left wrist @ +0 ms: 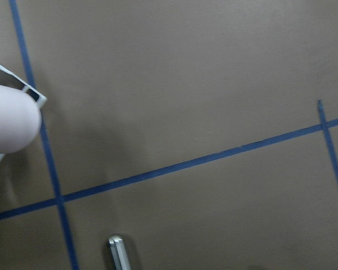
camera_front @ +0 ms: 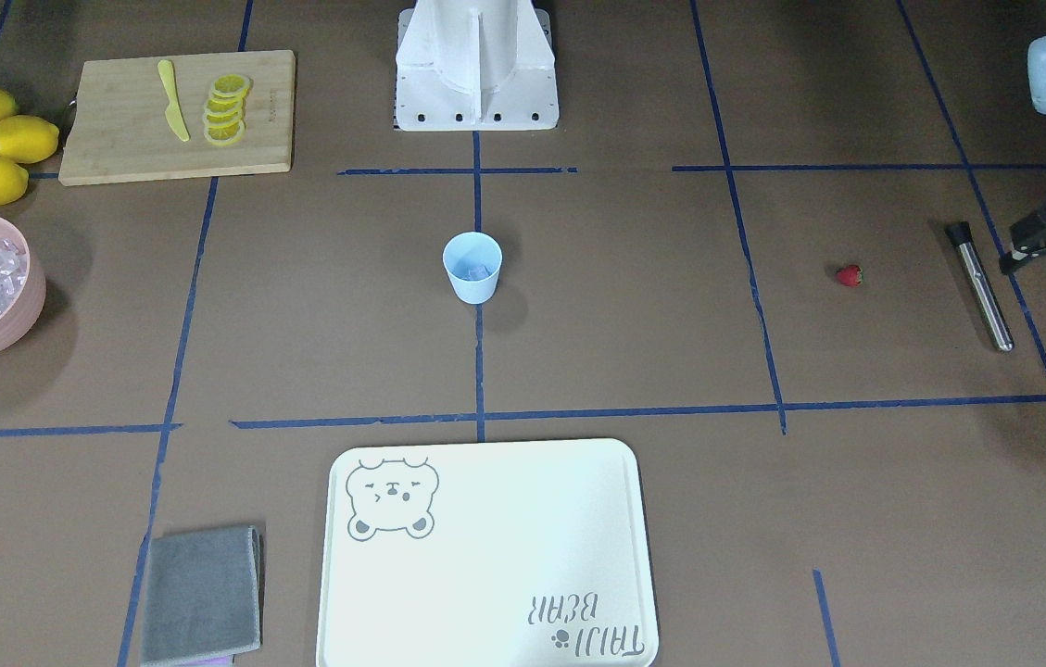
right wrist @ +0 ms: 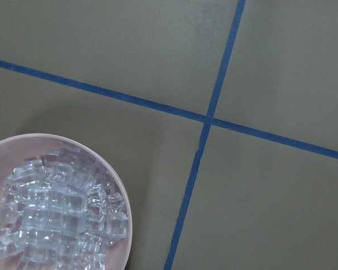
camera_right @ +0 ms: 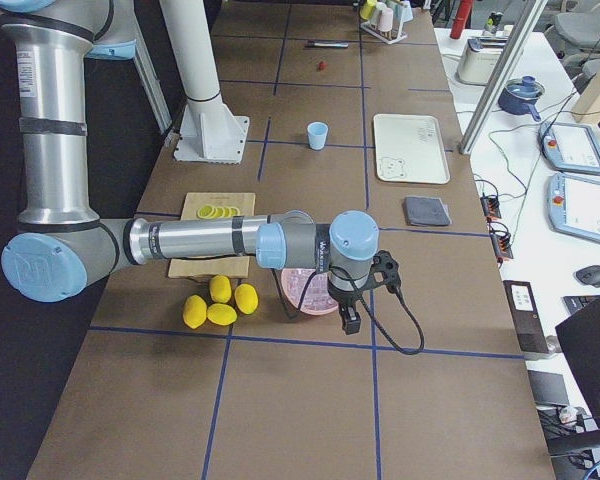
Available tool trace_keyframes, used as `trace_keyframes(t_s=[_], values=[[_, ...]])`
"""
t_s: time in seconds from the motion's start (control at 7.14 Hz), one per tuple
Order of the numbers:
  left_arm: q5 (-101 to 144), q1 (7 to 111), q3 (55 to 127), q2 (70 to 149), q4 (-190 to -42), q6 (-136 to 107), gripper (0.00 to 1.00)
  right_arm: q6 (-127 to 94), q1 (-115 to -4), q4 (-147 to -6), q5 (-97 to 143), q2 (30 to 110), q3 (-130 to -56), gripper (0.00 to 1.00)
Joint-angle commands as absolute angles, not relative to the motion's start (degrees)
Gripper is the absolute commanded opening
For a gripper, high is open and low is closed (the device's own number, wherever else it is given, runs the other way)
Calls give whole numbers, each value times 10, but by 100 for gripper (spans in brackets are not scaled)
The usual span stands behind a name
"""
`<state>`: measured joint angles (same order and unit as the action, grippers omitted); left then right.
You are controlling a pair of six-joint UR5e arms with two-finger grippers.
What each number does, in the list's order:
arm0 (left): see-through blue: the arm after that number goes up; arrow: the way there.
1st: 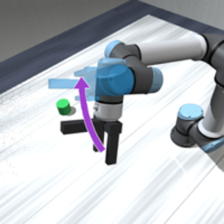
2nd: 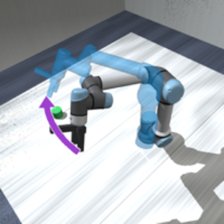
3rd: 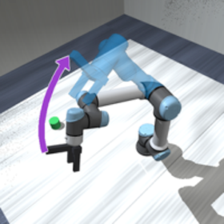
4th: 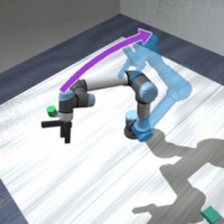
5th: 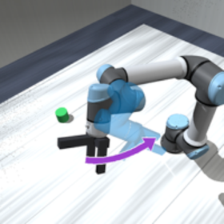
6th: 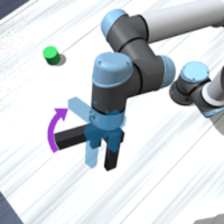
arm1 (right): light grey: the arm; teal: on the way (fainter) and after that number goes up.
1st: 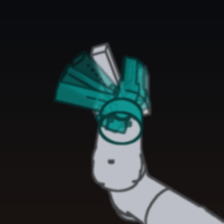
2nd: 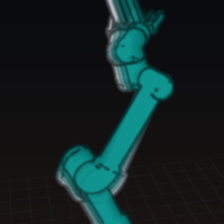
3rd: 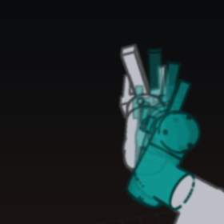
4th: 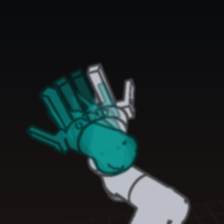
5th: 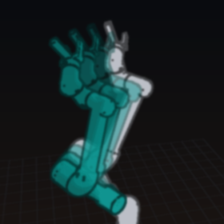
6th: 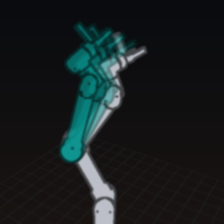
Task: Mash ice and strawberries in cup
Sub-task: 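Lower the left gripper onto the red strawberry and grasp it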
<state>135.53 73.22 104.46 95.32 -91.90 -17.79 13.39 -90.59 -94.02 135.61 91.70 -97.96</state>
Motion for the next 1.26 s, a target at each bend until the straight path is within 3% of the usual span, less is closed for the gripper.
trace_keyframes(t_s=[0.0,0.42,0.7,1.12], values=[[1304,641,1063,892,-1063,-339,100,134,-906,-940,1356,918,-979,100],[1226,547,1040,871,-1164,-451,100,134,-906,-940,1355,918,-976,100],[1219,523,972,875,-1255,-478,100,134,-906,-940,1355,919,-976,100],[1219,493,955,875,-1267,-480,100,134,-906,-940,1354,923,-976,100]])
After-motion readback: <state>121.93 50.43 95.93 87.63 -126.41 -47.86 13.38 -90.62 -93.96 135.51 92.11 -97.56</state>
